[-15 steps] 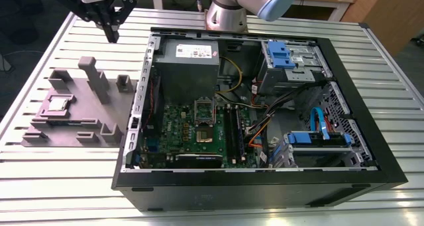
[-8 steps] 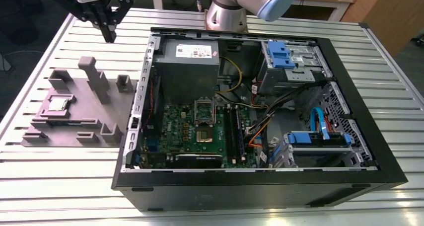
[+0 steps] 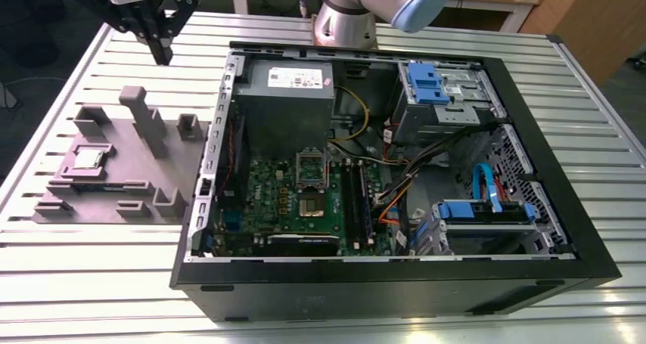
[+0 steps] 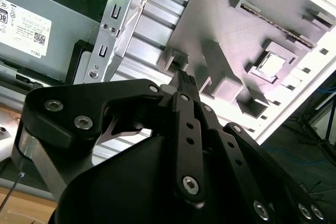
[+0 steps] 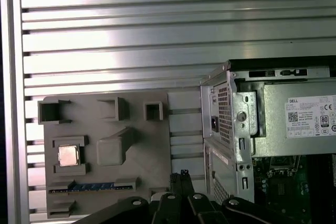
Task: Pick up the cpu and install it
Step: 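Reach for the cpu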
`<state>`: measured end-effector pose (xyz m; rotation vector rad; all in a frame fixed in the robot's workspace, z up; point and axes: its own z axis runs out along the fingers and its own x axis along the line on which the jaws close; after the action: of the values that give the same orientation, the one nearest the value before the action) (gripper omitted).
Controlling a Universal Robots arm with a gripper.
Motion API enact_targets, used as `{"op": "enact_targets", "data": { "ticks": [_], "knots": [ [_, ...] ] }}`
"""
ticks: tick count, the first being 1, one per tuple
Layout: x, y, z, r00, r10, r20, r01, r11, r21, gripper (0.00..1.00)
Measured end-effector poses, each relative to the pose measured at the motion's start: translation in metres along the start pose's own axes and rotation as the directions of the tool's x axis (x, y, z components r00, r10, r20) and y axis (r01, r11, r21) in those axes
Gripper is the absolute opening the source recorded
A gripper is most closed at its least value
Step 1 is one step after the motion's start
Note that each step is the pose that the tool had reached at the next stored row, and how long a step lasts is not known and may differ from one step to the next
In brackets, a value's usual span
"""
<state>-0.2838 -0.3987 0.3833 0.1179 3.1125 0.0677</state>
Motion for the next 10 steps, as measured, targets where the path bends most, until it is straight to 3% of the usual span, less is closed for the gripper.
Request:
{"op": "enact_targets", "data": {
  "ticks": [10],
  "knots": [
    [0.0062,-0.0004,0.0001,1.0000,0.000,0.0000,0.000,1.0000,0.0000,0.11]
  ]
}}
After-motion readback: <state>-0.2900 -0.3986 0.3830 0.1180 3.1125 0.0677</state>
